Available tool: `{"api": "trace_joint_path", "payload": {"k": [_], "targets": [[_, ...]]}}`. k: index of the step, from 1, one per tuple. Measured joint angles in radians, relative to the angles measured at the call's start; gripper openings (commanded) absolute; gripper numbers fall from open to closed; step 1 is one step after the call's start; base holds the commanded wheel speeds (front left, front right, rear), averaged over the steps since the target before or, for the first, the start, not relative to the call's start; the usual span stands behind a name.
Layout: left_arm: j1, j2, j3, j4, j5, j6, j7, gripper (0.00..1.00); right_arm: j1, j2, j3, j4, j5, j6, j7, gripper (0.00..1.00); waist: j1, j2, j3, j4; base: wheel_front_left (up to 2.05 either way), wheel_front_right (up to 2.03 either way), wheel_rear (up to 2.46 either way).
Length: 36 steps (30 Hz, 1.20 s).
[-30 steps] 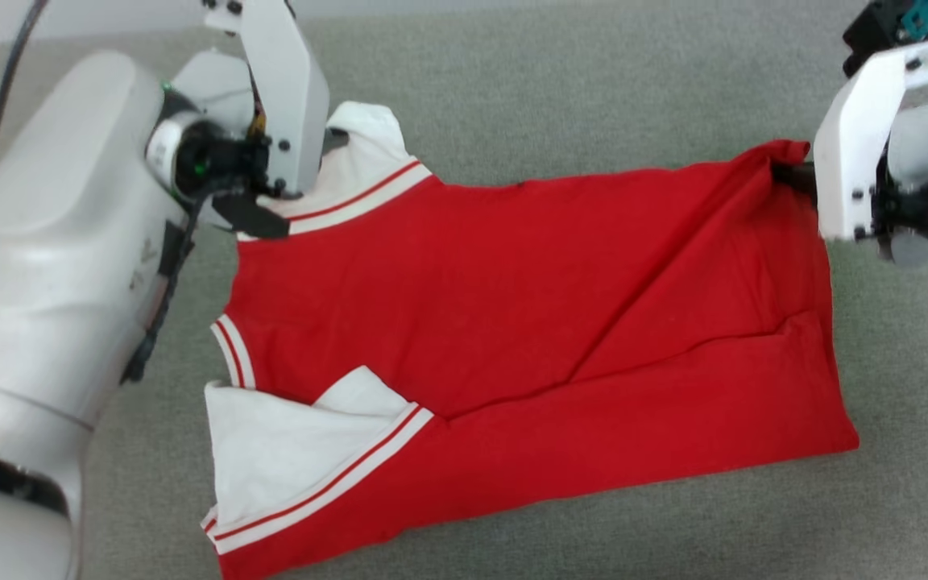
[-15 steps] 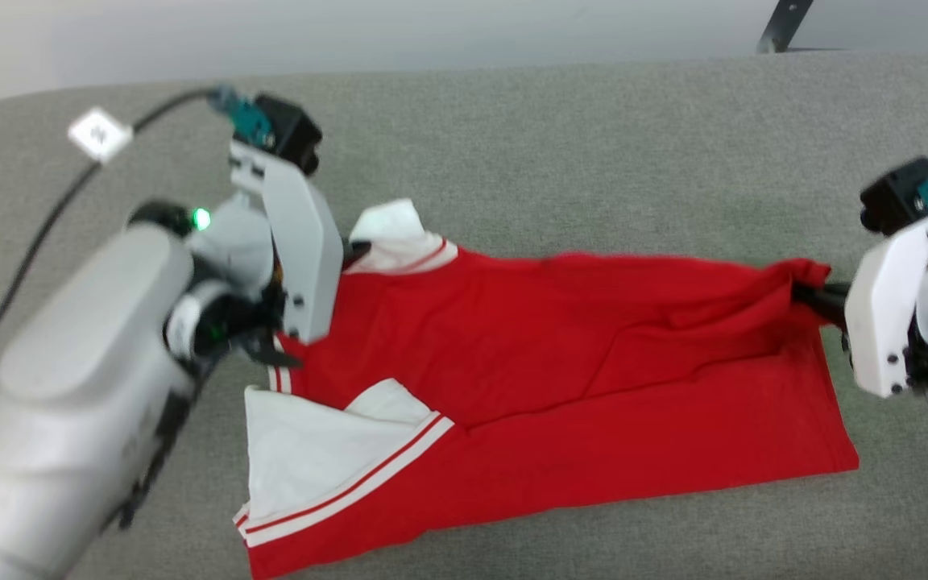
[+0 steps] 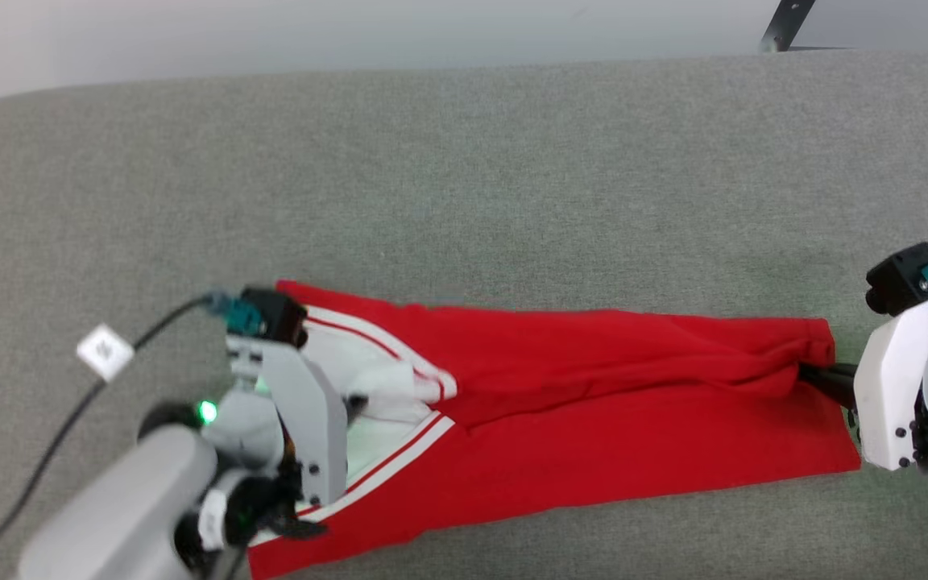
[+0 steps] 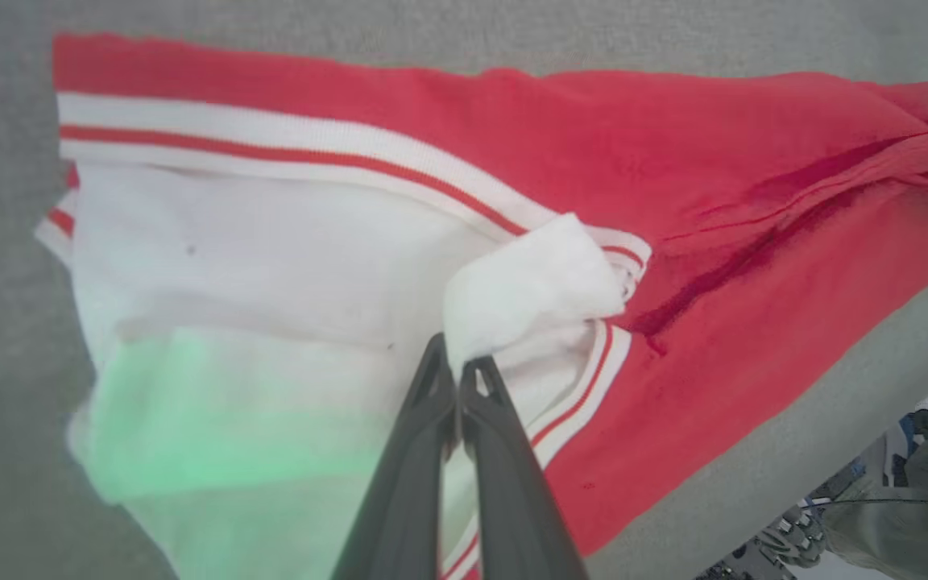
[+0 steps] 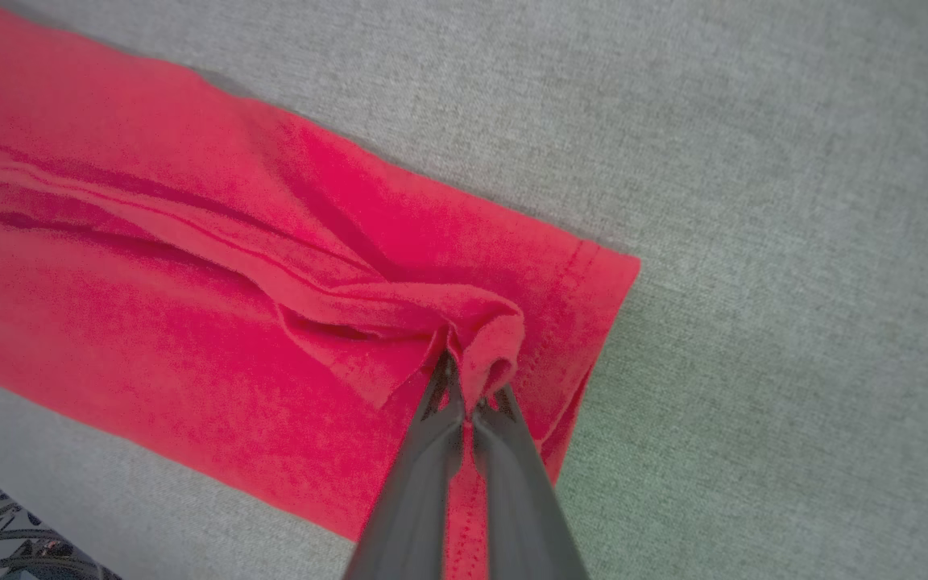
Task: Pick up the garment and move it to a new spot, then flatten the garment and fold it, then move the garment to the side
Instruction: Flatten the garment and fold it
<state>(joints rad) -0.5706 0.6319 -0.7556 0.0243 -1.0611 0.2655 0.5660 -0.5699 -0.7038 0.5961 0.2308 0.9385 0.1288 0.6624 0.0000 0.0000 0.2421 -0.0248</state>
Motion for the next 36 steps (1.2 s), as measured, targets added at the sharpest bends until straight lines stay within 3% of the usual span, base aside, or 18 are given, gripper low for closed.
{"api": "trace_joint_path", "payload": {"k": [2, 6, 13, 19, 22, 24, 25, 27, 29, 33, 36], "targets": [[0.039, -0.011, 0.006, -0.003, -0.015, 0.030, -0.020, 0.00, 0.012, 0.013, -0.022, 0.008, -0.008, 0.000, 0.007, 0.00, 0.0000, 0.0000, 0.005, 0.001, 0.00, 0.00, 0.00], [0.073, -0.034, -0.005, 0.014, -0.024, 0.051, -0.020, 0.00, 0.028, 0.046, -0.050, 0.031, -0.030, 0.000, 0.039, 0.00, 0.0000, 0.0000, 0.017, 0.005, 0.00, 0.00, 0.00], [0.057, -0.074, -0.008, 0.106, -0.049, 0.030, -0.013, 0.00, 0.022, 0.109, -0.082, 0.076, -0.070, 0.000, 0.072, 0.00, 0.0000, 0.0000, 0.037, 0.009, 0.00, 0.00, 0.00], [0.014, -0.106, -0.017, 0.179, -0.071, 0.016, 0.043, 0.00, 0.003, 0.145, -0.099, 0.114, -0.086, 0.000, 0.105, 0.00, 0.0000, 0.0000, 0.040, 0.010, 0.00, 0.00, 0.00], [-0.025, -0.121, -0.038, 0.221, -0.074, 0.038, 0.105, 0.00, 0.001, 0.156, -0.103, 0.127, -0.093, 0.000, 0.114, 0.00, 0.0000, 0.0000, 0.034, 0.013, 0.00, 0.00, 0.00], [-0.048, -0.134, -0.050, 0.245, -0.076, 0.054, 0.145, 0.05, 0.001, 0.165, -0.106, 0.136, -0.095, 0.000, 0.123, 0.00, 0.0000, 0.0001, 0.031, 0.015, 0.00, 0.00, 0.00], [-0.059, -0.140, -0.055, 0.254, -0.075, 0.061, 0.162, 0.09, 0.001, 0.169, -0.108, 0.138, -0.096, 0.000, 0.127, 0.00, 0.0000, 0.0000, 0.029, 0.016, 0.00, 0.00, 0.00], [-0.074, -0.150, -0.063, 0.272, -0.072, 0.070, 0.174, 0.38, 0.001, 0.175, -0.110, 0.142, -0.103, 0.000, 0.131, 0.00, 0.0000, 0.0000, 0.025, 0.017, 0.00, 0.00, 0.00], [-0.091, -0.151, -0.080, 0.276, -0.056, 0.070, 0.191, 1.00, 0.001, 0.182, -0.111, 0.145, -0.104, 0.000, 0.136, 0.00, 0.0000, 0.0000, 0.021, 0.016, 0.00, 0.00, 0.00], [-0.101, -0.152, -0.091, 0.253, -0.051, 0.066, 0.202, 1.00, 0.004, 0.195, -0.116, 0.154, -0.107, 0.000, 0.140, 0.00, 0.0000, 0.0000, 0.008, 0.015, 0.00, 0.00, 0.00], [-0.105, -0.100, -0.086, 0.210, -0.037, 0.104, 0.219, 1.00, 0.009, 0.199, -0.121, 0.161, -0.107, 0.000, 0.146, 0.00, 0.0000, 0.0000, -0.005, 0.017, 0.00, 0.00, 0.00]]}}
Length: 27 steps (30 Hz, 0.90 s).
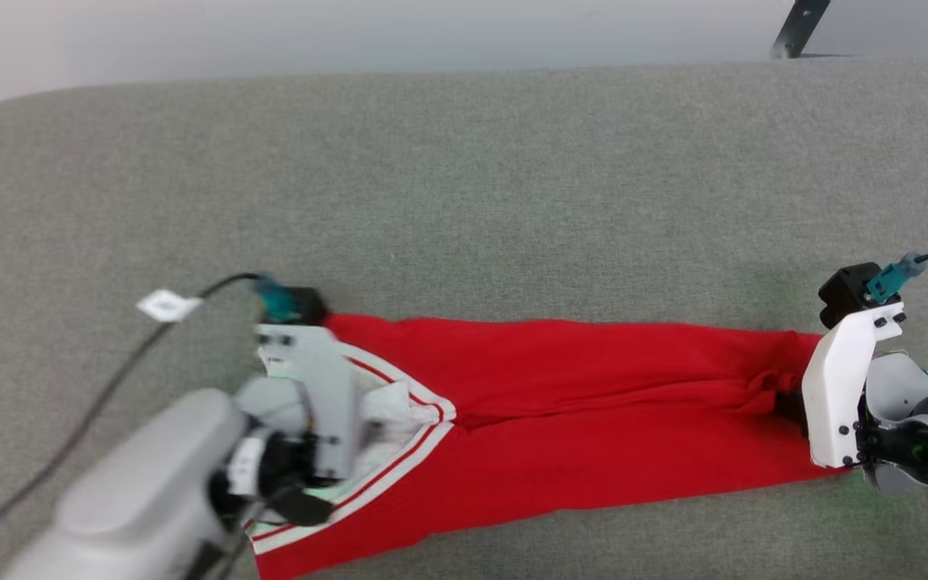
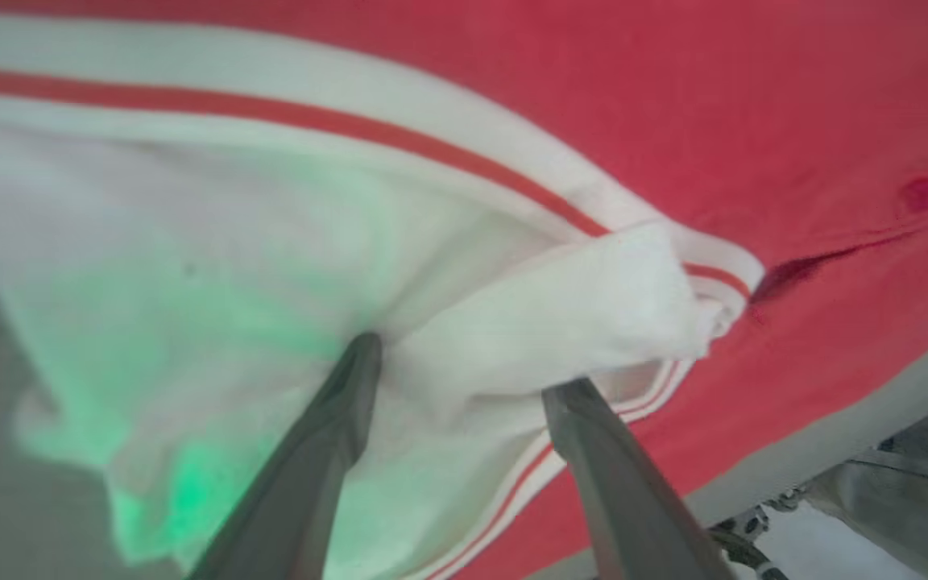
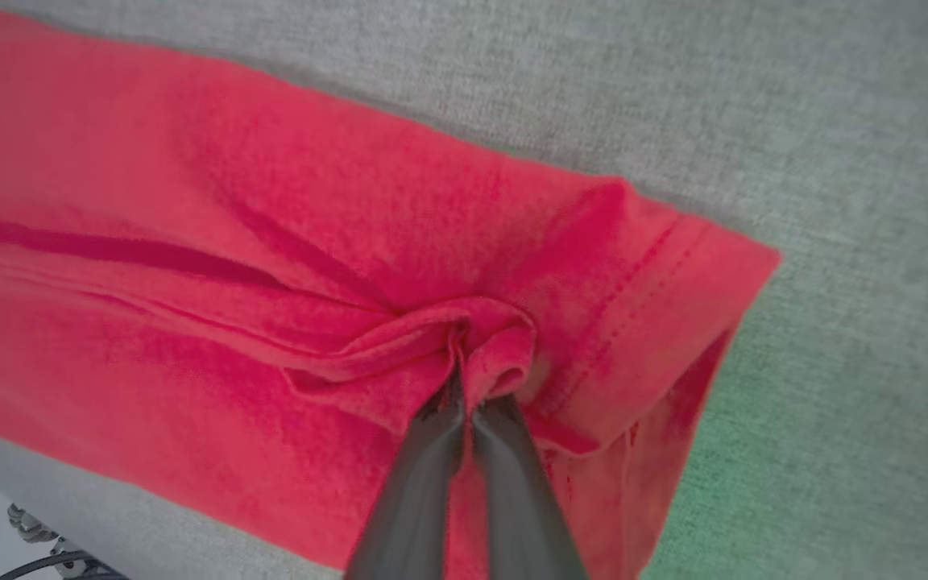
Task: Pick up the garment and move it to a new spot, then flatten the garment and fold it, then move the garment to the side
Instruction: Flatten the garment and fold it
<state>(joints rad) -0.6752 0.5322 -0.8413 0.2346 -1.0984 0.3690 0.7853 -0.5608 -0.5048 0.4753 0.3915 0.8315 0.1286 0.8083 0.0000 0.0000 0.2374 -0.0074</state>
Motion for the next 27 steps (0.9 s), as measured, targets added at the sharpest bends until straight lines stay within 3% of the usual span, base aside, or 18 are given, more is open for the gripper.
{"api": "trace_joint_path", "payload": {"k": [6, 10, 12, 13, 14, 15, 20, 27], "targets": [[0.021, 0.157, 0.053, -0.181, 0.032, 0.051, -0.025, 1.00, 0.013, 0.001, -0.017, 0.003, -0.001, 0.000, 0.022, 0.00, 0.0000, 0.0000, -0.017, 0.010, 0.00, 0.00, 0.00], [0.064, 0.253, 0.103, -0.298, 0.061, 0.075, -0.101, 1.00, 0.020, 0.001, -0.042, 0.017, -0.022, 0.001, 0.038, 0.00, 0.0000, 0.0000, -0.023, 0.024, 0.00, 0.00, 0.00], [0.104, 0.267, 0.142, -0.330, 0.054, 0.090, -0.159, 1.00, 0.021, 0.010, -0.055, 0.038, -0.035, 0.003, 0.043, 0.00, 0.0000, 0.0000, -0.025, 0.030, 0.00, 0.00, 0.00], [0.127, 0.273, 0.155, -0.342, 0.054, 0.090, -0.190, 1.00, 0.024, 0.015, -0.063, 0.052, -0.041, 0.003, 0.045, 0.15, 0.0000, 0.0000, -0.026, 0.033, 0.00, 0.00, 0.00], [0.152, 0.277, 0.169, -0.356, 0.050, 0.088, -0.226, 1.00, 0.025, 0.021, -0.066, 0.063, -0.052, 0.003, 0.049, 0.39, 0.0000, 0.0000, -0.028, 0.035, 0.00, 0.00, 0.00], [0.178, 0.277, 0.187, -0.361, 0.044, 0.088, -0.264, 1.00, 0.025, 0.027, -0.072, 0.073, -0.060, 0.003, 0.049, 0.99, 0.0000, 0.0000, -0.030, 0.037, 0.00, 0.00, 0.00], [0.331, 0.254, 0.230, -0.357, 0.014, 0.079, -0.422, 1.00, 0.018, 0.059, -0.100, 0.126, -0.092, 0.004, 0.050, 1.00, 0.0000, 0.0000, -0.049, 0.041, 0.00, 0.00, 0.00], [0.460, 0.200, 0.256, -0.334, 0.038, 0.016, -0.663, 1.00, 0.042, 0.073, -0.136, 0.130, -0.094, 0.003, 0.090, 1.00, 0.0000, 0.0000, -0.108, 0.041, 0.00, 0.00, 0.00]]}}
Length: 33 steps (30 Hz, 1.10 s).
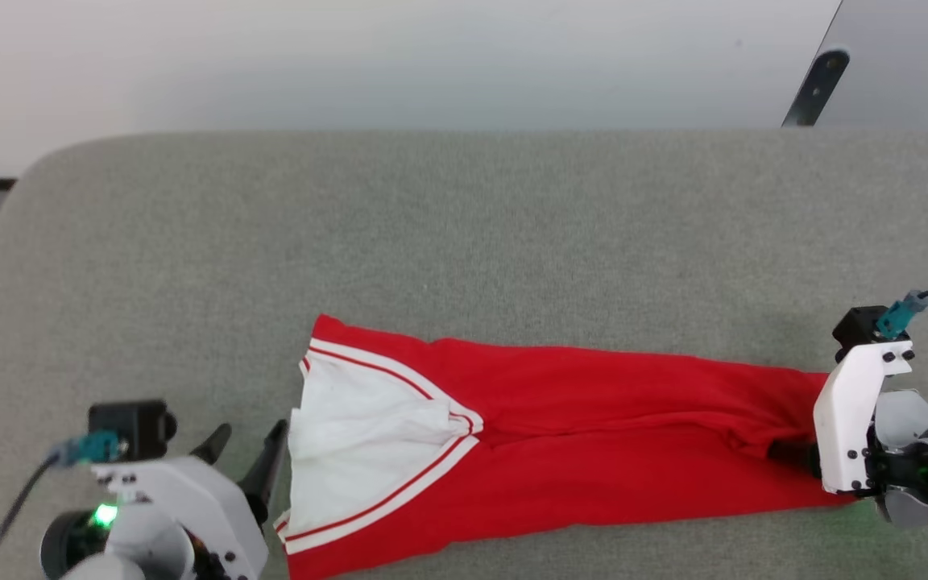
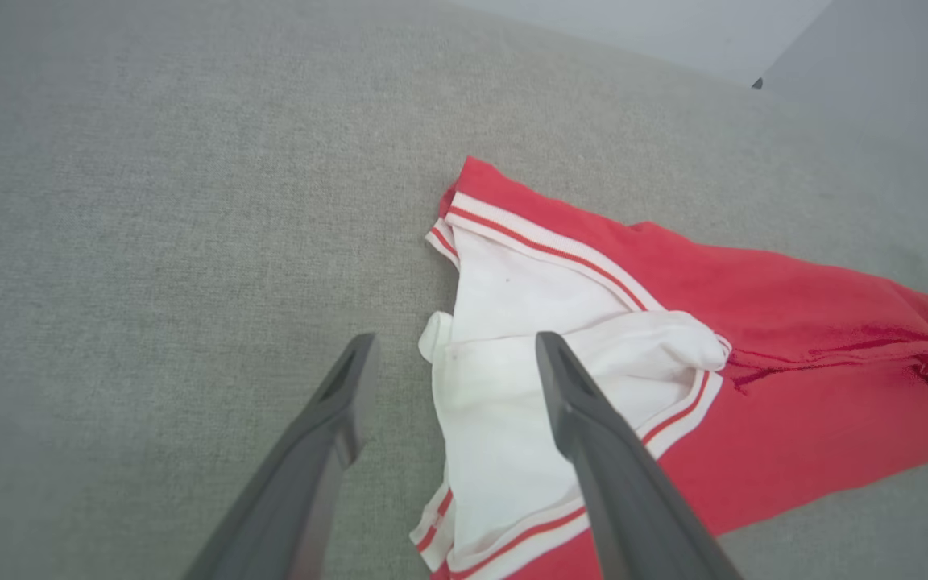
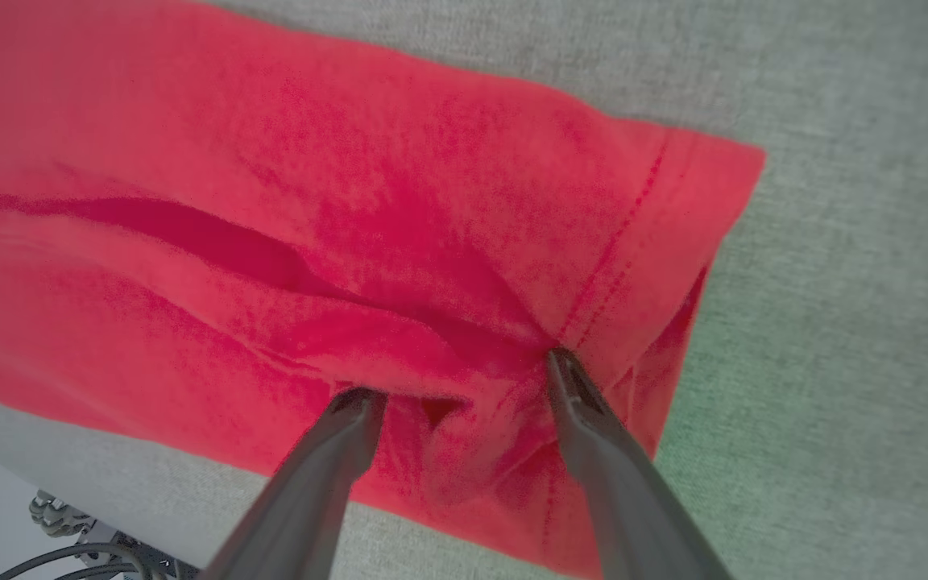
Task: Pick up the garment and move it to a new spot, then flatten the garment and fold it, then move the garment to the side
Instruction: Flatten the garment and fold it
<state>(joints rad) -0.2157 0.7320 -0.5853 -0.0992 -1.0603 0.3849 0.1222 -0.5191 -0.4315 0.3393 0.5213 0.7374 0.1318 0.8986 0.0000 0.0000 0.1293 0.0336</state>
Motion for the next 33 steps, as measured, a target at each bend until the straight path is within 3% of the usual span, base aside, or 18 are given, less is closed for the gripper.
{"api": "trace_joint_path", "payload": {"k": [5, 8, 12, 16, 19, 23, 27, 33], "targets": [[0.065, -0.042, 0.022, 0.014, 0.031, -0.034, -0.168, 1.00, 0.046, -0.026, -0.030, -0.103, -0.003, 0.000, -0.020, 1.00, 0.0000, 0.0000, -0.057, -0.003, 0.00, 0.00, 0.00], [0.105, -0.061, 0.023, 0.017, 0.062, -0.046, -0.257, 1.00, 0.097, -0.046, -0.049, -0.213, -0.014, -0.001, -0.107, 1.00, 0.0000, 0.0000, -0.091, -0.007, 0.00, 0.00, 0.00], [0.148, -0.094, 0.030, 0.022, 0.093, -0.056, -0.346, 1.00, 0.189, -0.068, -0.076, -0.367, -0.045, -0.001, -0.323, 1.00, 0.0000, 0.0000, -0.129, -0.015, 0.00, 0.00, 0.00], [0.161, -0.110, 0.027, 0.038, 0.166, -0.091, -0.374, 1.00, 0.289, -0.063, -0.106, -0.455, -0.118, -0.001, -0.604, 1.00, 0.0000, 0.0000, -0.153, -0.024, 0.00, 0.00, 0.00], [0.155, -0.123, 0.030, 0.049, 0.234, -0.139, -0.382, 1.00, 0.368, -0.049, -0.122, -0.463, -0.176, 0.000, -0.779, 1.00, 0.0000, 0.0000, -0.167, -0.027, 0.00, 0.00, 0.00], [0.132, -0.154, 0.092, 0.071, 0.311, -0.216, -0.386, 1.00, 0.441, -0.011, -0.141, -0.446, -0.208, 0.000, -0.922, 1.00, 0.0000, 0.0000, -0.185, -0.023, 0.00, 0.00, 0.00], [0.136, -0.165, 0.130, 0.127, 0.378, -0.274, -0.385, 1.00, 0.493, 0.026, -0.153, -0.407, -0.222, 0.000, -0.980, 1.00, 0.0000, 0.0000, -0.207, -0.021, 0.00, 0.00, 0.00], [0.164, -0.207, 0.210, 0.207, 0.427, -0.313, -0.386, 1.00, 0.544, 0.063, -0.186, -0.365, -0.258, 0.000, -1.077, 1.00, 0.0000, 0.0000, -0.231, -0.003, 0.00, 0.00, 0.00]]}}
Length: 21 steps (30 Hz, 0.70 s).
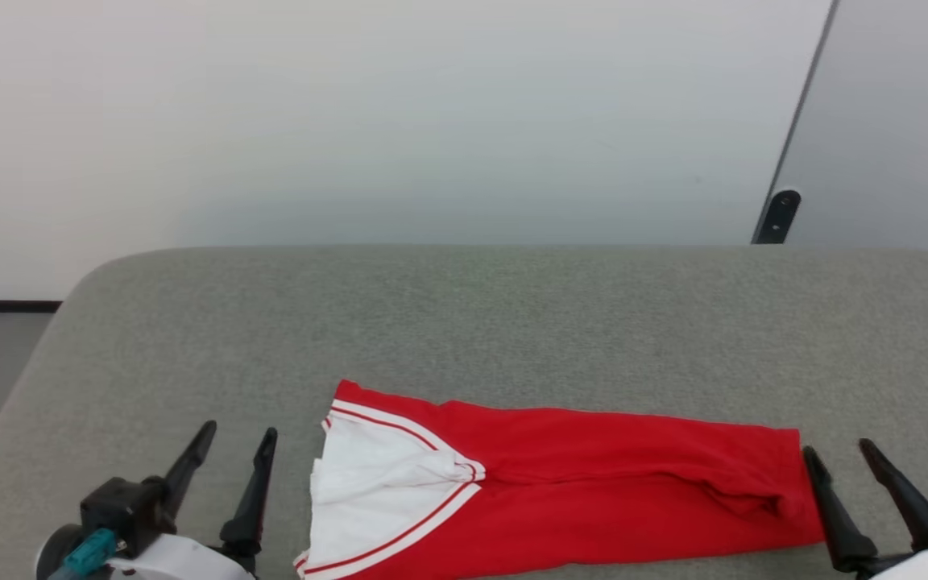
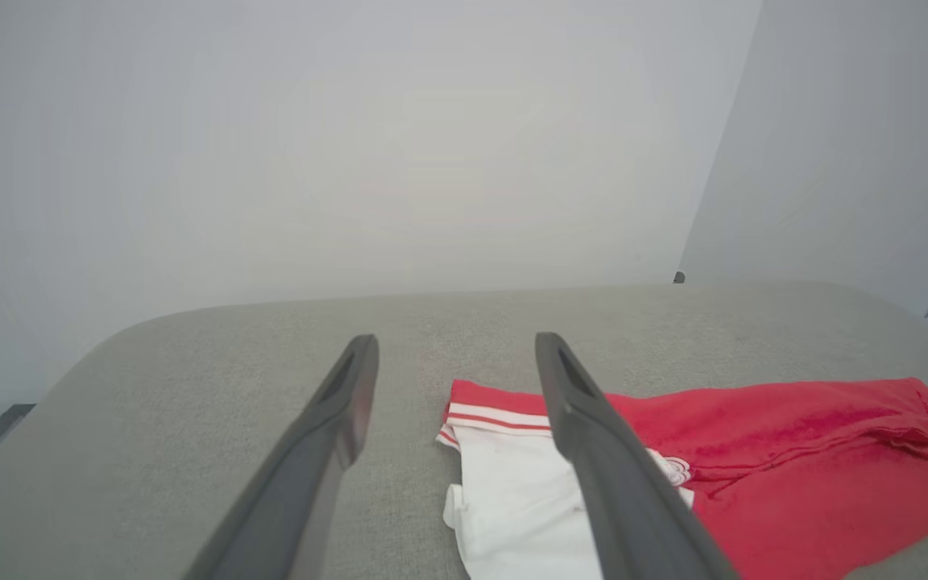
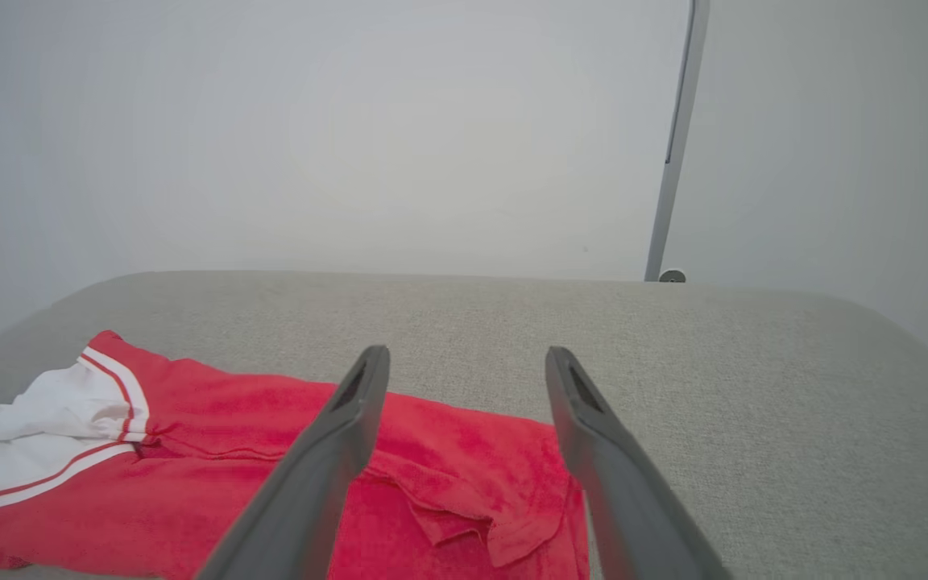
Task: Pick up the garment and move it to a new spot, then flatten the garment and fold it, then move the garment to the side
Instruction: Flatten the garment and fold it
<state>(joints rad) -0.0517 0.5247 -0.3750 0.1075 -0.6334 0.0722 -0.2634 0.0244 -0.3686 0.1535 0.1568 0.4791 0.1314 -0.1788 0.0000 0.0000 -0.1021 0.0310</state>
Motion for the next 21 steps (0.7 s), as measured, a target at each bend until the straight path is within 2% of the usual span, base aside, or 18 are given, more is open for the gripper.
{"api": "trace_joint_path", "payload": {"k": [5, 12, 16, 21], "targets": [[0.020, -0.033, 0.067, 0.031, 0.085, -0.046, 0.000, 1.00, 0.030, 0.035, -0.058, 0.032, -0.011, 0.000, -0.051, 1.00, 0.0000, 0.0000, -0.014, 0.030, 0.00, 0.00, 0.00], [0.047, -0.060, 0.141, 0.091, 0.122, -0.117, 0.000, 1.00, 0.039, 0.058, -0.034, 0.053, -0.013, 0.000, -0.064, 1.00, 0.0000, 0.0000, -0.031, 0.062, 0.00, 0.00, 0.00], [0.058, -0.076, 0.173, 0.124, 0.104, -0.152, 0.000, 1.00, 0.035, 0.063, -0.007, 0.063, -0.009, 0.000, -0.064, 1.00, 0.0000, 0.0000, -0.035, 0.069, 0.00, 0.00, 0.00], [0.063, -0.091, 0.199, 0.168, 0.067, -0.171, 0.000, 1.00, 0.022, 0.062, 0.009, 0.072, -0.003, 0.000, -0.067, 1.00, 0.0000, 0.0000, -0.036, 0.074, 0.00, 0.00, 0.00]]}}
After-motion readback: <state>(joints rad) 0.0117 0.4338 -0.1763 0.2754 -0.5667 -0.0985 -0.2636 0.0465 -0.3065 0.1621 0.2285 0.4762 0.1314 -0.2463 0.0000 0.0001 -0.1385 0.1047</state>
